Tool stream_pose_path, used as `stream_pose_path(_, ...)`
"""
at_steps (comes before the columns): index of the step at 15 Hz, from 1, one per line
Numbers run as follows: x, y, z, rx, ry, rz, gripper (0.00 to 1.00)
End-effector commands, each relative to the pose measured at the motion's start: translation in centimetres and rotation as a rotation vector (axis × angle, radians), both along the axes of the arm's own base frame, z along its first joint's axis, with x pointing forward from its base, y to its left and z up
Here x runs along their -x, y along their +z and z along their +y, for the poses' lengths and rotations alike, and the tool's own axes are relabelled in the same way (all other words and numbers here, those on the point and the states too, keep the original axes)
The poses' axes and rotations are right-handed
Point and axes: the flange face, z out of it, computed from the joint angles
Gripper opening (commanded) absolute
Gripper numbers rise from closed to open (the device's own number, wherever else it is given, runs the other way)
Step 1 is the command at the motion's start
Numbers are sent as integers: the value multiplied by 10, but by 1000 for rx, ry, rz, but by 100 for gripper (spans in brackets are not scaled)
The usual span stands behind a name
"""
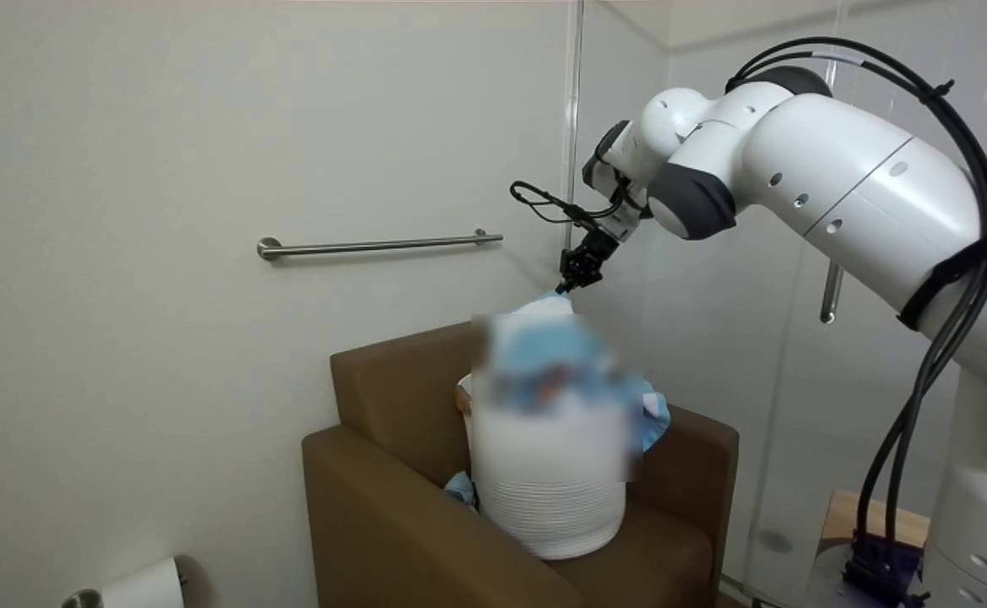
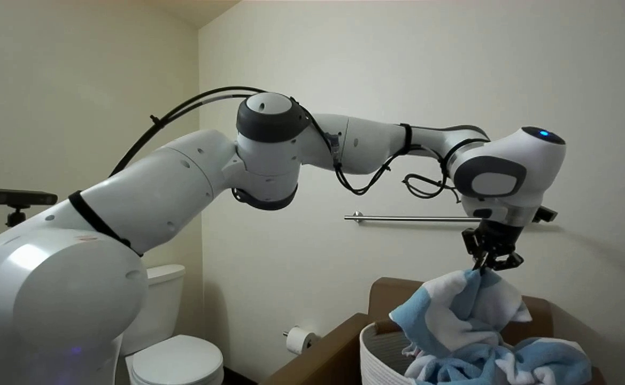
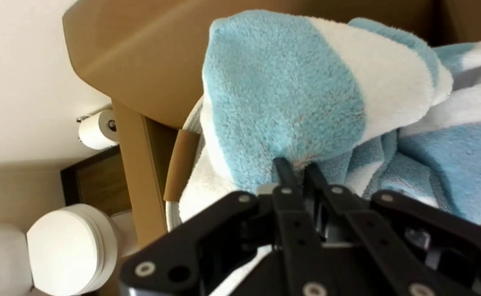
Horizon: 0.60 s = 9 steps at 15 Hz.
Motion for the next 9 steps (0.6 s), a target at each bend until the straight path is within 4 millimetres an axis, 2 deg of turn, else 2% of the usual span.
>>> stream_pose_path(1, 7, 6, -11, 5, -126, 28, 10)
stream_pose_path(3, -17, -28, -3, 109, -203, 113, 9)
stream_pose_path(4, -32, -46, 7, 149, -223, 150, 9)
stream_pose_path(5, -9, -76, 14, 206, -224, 191, 9)
stream_pose_path(6, -17, -95, 26, 216, -199, 231, 10)
stream_pose_path(9, -12, -158, 52, 260, -153, 380, 10)
